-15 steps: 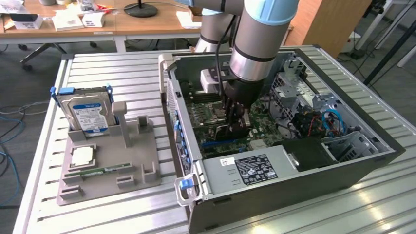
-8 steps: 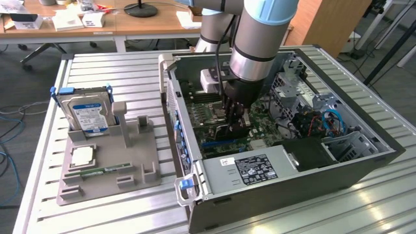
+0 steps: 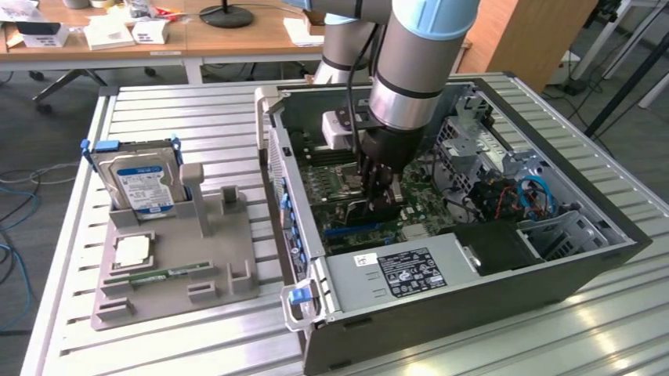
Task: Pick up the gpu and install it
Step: 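Insert the gpu into the slot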
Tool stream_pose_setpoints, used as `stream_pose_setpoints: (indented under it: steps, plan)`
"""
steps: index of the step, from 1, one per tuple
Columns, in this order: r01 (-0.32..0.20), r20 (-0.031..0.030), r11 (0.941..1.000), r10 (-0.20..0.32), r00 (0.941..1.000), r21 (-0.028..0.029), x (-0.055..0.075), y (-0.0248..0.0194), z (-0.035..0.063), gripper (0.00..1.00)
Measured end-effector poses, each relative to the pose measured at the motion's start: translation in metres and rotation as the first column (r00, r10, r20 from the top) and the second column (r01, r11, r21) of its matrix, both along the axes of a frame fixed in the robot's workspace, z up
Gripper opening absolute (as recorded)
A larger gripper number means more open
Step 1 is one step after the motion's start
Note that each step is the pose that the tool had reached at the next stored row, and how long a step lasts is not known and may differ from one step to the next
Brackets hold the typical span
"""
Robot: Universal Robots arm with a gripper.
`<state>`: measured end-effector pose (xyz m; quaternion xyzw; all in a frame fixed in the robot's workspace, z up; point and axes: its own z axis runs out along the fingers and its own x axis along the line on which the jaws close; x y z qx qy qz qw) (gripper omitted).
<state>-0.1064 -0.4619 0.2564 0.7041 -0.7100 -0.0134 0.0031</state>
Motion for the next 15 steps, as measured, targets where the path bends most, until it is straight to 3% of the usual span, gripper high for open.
stream_pose_setpoints:
  steps: [15]
  plan:
    - [-0.009,0.0015,1.0,0.009,1.0,-0.0003,-0.0006,0.0003,-0.0002,0.26]
